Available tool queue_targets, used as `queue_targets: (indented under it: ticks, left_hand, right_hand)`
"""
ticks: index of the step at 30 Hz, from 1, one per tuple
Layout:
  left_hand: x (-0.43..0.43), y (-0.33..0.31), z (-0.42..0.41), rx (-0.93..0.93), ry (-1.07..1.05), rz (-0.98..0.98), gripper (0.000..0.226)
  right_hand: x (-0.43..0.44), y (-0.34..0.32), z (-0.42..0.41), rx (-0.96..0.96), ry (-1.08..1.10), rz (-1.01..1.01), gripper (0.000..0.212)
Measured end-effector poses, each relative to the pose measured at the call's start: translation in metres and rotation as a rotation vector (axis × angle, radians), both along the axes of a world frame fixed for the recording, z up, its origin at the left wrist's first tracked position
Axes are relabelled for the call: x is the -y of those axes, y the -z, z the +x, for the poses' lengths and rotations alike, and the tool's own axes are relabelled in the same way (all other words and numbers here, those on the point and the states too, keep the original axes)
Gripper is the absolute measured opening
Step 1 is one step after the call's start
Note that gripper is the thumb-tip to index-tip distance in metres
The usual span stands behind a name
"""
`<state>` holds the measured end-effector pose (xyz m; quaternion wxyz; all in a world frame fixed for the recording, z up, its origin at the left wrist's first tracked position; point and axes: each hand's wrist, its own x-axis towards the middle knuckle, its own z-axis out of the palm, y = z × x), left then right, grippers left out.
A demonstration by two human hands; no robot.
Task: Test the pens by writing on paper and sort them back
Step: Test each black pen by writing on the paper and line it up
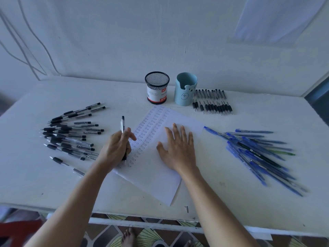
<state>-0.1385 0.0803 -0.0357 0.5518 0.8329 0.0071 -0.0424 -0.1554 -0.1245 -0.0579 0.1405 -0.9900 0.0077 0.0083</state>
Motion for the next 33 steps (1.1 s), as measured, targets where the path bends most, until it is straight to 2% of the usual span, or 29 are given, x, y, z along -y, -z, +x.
queue_targets:
  ticks: [4,7,11,15,19,21,24,26,29,31,33]
  left_hand:
    - [0.013,-0.002,0.009,-0.081,0.022,0.340,0.021]
    - [0.029,-0.009,0.012,-0.103,0.102,0.574,0.031]
    - [0.063,-0.017,0.018,-0.018,0.186,0.779,0.037]
    - [0.092,-0.019,0.028,0.016,0.246,0.786,0.037]
    - [0.103,-0.014,0.035,-0.010,0.275,0.686,0.035]
    - [0.101,-0.011,0.038,-0.029,0.244,0.627,0.032]
    - [0.094,-0.009,0.045,0.085,0.141,0.511,0.015]
    - [0.087,-0.008,0.051,0.205,0.043,0.484,0.018]
    - [0.077,0.002,0.064,0.323,0.055,0.650,0.036]
    - [0.072,0.008,0.070,0.249,0.153,0.804,0.046]
    - [0.070,0.012,0.073,0.161,0.232,0.872,0.053]
  right_hand:
    - [0.001,-0.003,0.000,0.031,0.049,0.127,0.072]
    - [0.003,-0.005,-0.001,0.101,0.112,0.296,0.071]
    - [0.006,-0.006,-0.001,0.180,0.169,0.513,0.062]
    - [0.011,-0.010,-0.003,0.194,0.214,0.668,0.060]
    - [0.013,-0.009,-0.003,0.190,0.226,0.714,0.060]
    - [0.014,-0.008,-0.002,0.196,0.235,0.719,0.052]
    - [0.017,-0.007,-0.001,0.215,0.229,0.705,0.045]
    - [0.016,-0.006,-0.001,0.247,0.223,0.693,0.042]
    - [0.009,0.000,0.003,0.324,0.256,0.595,0.037]
    - [0.005,0.000,0.004,0.311,0.294,0.536,0.041]
    - [0.004,0.001,0.005,0.285,0.317,0.517,0.044]
